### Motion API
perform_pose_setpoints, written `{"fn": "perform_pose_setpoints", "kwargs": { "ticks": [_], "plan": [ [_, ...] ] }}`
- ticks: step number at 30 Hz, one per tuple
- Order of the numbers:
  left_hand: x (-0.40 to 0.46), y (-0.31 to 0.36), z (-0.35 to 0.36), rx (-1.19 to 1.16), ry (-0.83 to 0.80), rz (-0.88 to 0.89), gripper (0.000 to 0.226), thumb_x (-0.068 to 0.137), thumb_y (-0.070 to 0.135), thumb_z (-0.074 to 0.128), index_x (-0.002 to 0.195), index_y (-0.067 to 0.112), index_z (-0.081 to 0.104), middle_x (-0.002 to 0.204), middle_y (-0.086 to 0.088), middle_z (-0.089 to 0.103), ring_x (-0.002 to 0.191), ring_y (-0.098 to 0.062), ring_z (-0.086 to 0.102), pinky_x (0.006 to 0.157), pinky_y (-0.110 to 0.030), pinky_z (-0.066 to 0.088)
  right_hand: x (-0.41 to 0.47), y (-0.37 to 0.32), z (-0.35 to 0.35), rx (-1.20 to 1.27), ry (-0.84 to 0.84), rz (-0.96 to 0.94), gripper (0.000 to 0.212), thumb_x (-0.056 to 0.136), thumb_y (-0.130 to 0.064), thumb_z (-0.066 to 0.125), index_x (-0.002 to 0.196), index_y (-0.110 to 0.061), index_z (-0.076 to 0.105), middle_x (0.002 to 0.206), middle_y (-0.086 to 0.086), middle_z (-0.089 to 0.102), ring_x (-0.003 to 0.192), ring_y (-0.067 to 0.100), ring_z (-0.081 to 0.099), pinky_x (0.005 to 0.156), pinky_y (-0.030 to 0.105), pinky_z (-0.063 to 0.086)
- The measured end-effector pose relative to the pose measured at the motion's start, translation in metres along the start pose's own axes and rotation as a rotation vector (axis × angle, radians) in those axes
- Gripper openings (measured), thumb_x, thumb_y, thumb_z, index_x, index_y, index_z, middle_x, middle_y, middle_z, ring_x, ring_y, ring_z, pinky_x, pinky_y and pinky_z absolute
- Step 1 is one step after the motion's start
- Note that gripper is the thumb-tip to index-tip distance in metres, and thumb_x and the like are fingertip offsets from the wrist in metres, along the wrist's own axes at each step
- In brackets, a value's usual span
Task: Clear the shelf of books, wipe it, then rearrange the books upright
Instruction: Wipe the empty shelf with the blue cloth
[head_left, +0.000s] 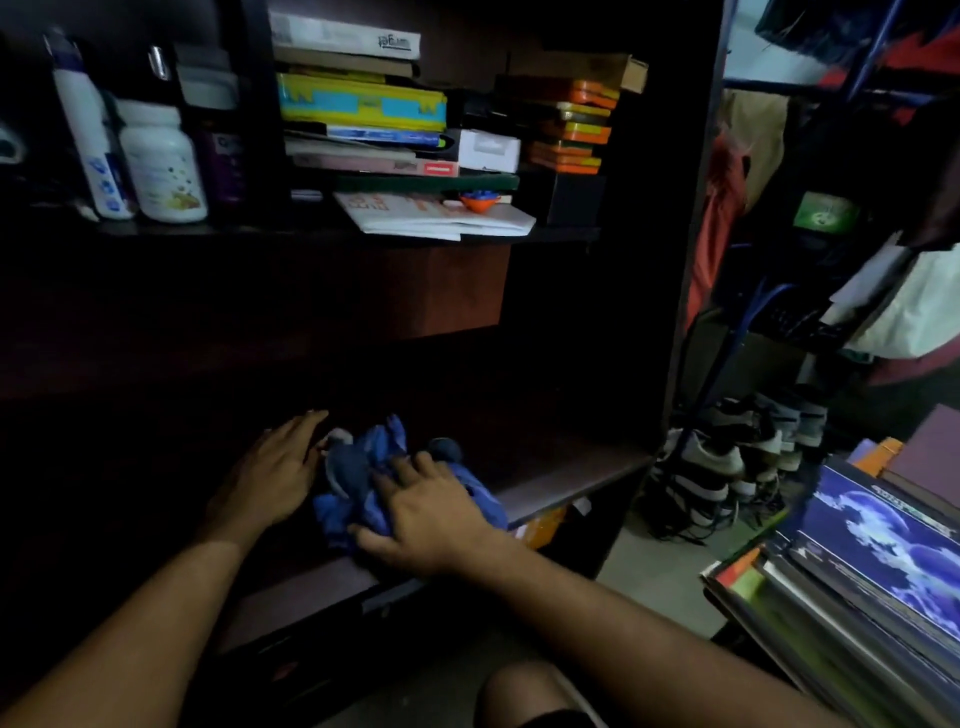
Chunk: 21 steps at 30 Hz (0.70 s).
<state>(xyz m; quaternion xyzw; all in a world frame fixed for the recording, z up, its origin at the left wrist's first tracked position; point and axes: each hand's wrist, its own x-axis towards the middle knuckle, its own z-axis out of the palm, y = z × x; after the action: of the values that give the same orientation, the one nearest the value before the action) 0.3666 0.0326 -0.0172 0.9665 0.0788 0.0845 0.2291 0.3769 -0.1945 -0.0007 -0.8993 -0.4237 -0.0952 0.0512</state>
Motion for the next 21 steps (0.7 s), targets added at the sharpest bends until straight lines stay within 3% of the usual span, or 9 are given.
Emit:
{"fn": "perform_pose_setpoints", "kwargs": {
  "ticks": [2,4,6,8,12,15,18,20,21],
  "plan": [
    [0.002,-0.008,-0.006,-0.059,-0.006,0.001,0.046,0.106,0.03,0.045,0.152,0.023,0.042,0.163,0.0,0.031,0.148,-0.023,0.031,0.12,-0.033,0.023,0.013,0.03,-0.003,-0.045,-0.015,0.052,0.071,0.09,-0.068,0.036,0.124,-0.012,0.064,0.122,0.018,0.063,0.107,0.037,0.058,0.094,0.045,0.043],
    [0.005,-0.028,-0.025,-0.013,-0.133,0.056,0.049,0.104,0.042,0.046,0.151,0.031,0.043,0.163,0.005,0.029,0.149,-0.017,0.028,0.119,-0.027,0.018,0.028,0.083,-0.004,-0.099,-0.07,0.287,0.074,0.09,-0.07,0.023,0.127,-0.019,0.061,0.134,0.013,0.058,0.125,0.033,0.053,0.109,0.049,0.032],
    [0.001,-0.049,-0.047,0.109,-0.207,0.06,0.06,0.098,0.064,0.034,0.153,0.041,0.033,0.164,0.013,0.02,0.151,-0.012,0.02,0.121,-0.029,0.014,0.042,0.135,0.001,-0.105,-0.124,0.501,0.079,0.095,-0.072,0.017,0.141,-0.017,0.051,0.151,0.017,0.044,0.14,0.033,0.038,0.116,0.053,0.02],
    [-0.007,-0.07,-0.057,0.196,-0.152,0.003,0.079,0.086,0.086,0.01,0.154,0.047,0.022,0.161,0.022,0.007,0.153,-0.006,0.01,0.123,-0.034,0.007,0.058,0.165,0.01,-0.114,-0.148,0.574,0.09,0.094,-0.075,0.006,0.151,-0.014,0.039,0.16,0.021,0.028,0.146,0.037,0.027,0.118,0.055,0.019],
    [-0.003,-0.077,-0.049,0.167,-0.07,-0.013,0.094,0.071,0.089,-0.003,0.154,0.05,0.019,0.159,0.026,0.002,0.146,0.006,0.0,0.123,-0.035,-0.002,0.107,0.185,0.014,-0.002,0.015,0.719,0.078,0.101,-0.057,0.04,0.158,-0.009,0.019,0.167,0.018,0.006,0.147,0.039,0.024,0.119,0.054,0.021],
    [-0.003,-0.078,-0.051,0.121,-0.045,-0.012,0.095,0.07,0.088,-0.004,0.153,0.05,0.021,0.159,0.026,0.003,0.146,0.007,0.0,0.123,-0.034,-0.003,0.15,0.19,0.009,0.111,-0.011,0.833,0.078,0.102,-0.057,0.036,0.161,-0.016,0.006,0.167,0.014,0.011,0.15,0.037,0.02,0.121,0.055,0.016],
    [-0.002,-0.078,-0.05,0.12,-0.049,-0.031,0.09,0.076,0.086,-0.003,0.155,0.048,0.019,0.163,0.024,0.004,0.149,0.004,0.001,0.124,-0.034,-0.004,0.181,0.169,0.016,0.195,-0.058,0.778,0.072,0.102,-0.051,0.042,0.161,-0.023,0.01,0.165,0.015,0.017,0.15,0.037,0.022,0.12,0.051,0.024],
    [-0.004,-0.077,-0.049,0.079,-0.055,-0.091,0.071,0.094,0.076,0.012,0.158,0.045,0.014,0.166,0.018,0.002,0.152,-0.005,0.004,0.124,-0.036,0.001,0.2,0.104,0.03,0.205,-0.128,0.565,0.068,0.098,-0.036,0.059,0.156,-0.016,0.028,0.159,0.017,0.032,0.141,0.03,0.038,0.104,0.027,0.045],
    [-0.003,-0.078,-0.048,0.024,-0.023,-0.123,0.062,0.1,0.065,0.02,0.158,0.045,0.01,0.167,0.016,-0.001,0.154,-0.012,0.006,0.124,-0.038,0.006,0.21,0.065,0.035,0.137,-0.146,0.427,0.063,0.099,-0.036,0.057,0.153,-0.014,0.034,0.159,0.016,0.033,0.14,0.028,0.039,0.103,0.021,0.043]
  ]
}}
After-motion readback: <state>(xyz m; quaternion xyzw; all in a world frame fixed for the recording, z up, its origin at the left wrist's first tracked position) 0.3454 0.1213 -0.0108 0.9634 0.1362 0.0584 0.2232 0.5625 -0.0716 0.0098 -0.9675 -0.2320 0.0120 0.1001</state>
